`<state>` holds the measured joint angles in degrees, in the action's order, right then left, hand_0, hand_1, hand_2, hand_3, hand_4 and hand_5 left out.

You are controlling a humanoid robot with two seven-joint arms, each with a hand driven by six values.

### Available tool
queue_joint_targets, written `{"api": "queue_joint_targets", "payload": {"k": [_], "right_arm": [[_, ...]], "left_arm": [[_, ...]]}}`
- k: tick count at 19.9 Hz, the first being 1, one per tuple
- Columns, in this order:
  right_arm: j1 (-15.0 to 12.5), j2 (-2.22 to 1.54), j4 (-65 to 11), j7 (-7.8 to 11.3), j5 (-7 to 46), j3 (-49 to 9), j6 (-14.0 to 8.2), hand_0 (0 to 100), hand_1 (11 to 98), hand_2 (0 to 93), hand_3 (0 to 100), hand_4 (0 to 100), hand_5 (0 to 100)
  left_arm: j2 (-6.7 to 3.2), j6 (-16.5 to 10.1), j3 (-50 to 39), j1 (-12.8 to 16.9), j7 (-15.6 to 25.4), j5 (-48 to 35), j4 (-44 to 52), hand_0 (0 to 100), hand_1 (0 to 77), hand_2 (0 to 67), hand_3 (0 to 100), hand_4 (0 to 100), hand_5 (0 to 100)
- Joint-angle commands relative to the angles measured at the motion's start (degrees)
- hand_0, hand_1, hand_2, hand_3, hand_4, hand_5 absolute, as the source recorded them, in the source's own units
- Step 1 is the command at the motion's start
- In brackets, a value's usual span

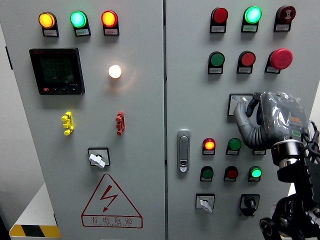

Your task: Rotate and turn off gray switch

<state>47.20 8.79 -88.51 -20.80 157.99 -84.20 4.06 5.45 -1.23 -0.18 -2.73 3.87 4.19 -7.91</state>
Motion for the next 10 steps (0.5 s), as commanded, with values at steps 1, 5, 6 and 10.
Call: {"api": "queue_joint_targets", "payload": {"k": [1, 5, 6, 10], "right_arm": [[0.0, 0.0, -0.3, 0.06, 0.0, 0.0, -0.1, 88, 32.3, 72.8, 100, 100, 98], [-0.3, 0.09, -0.6, 0.15, 0.0, -0.1, -0.5, 93, 27.3, 64.6, 99, 100, 97], [-0.4, 0.17, -1.0, 0.24, 0.0, -0.2, -0.8, 93, 27.3, 64.6, 99, 100, 97], [-1.7, 0.26, -3.6, 0.5, 0.0, -0.3, -1.0, 93, 25.4, 61.3, 97, 79, 95]], "left_arm": [[0.0, 0.0, 0.0, 0.0, 0.0, -0.1, 0.0, 0, 0.0, 13.2, 18, 10, 12], [0.0, 0.0, 0.0, 0.0, 0.0, -0.1, 0.0, 0, 0.0, 13.2, 18, 9, 12], [0.0, 0.0, 0.0, 0.0, 0.0, 0.0, 0.0, 0, 0.0, 13.2, 18, 9, 12], [0.0, 0.0, 0.0, 0.0, 0.0, -0.1, 0.0, 0, 0.0, 13.2, 18, 9, 12]]}}
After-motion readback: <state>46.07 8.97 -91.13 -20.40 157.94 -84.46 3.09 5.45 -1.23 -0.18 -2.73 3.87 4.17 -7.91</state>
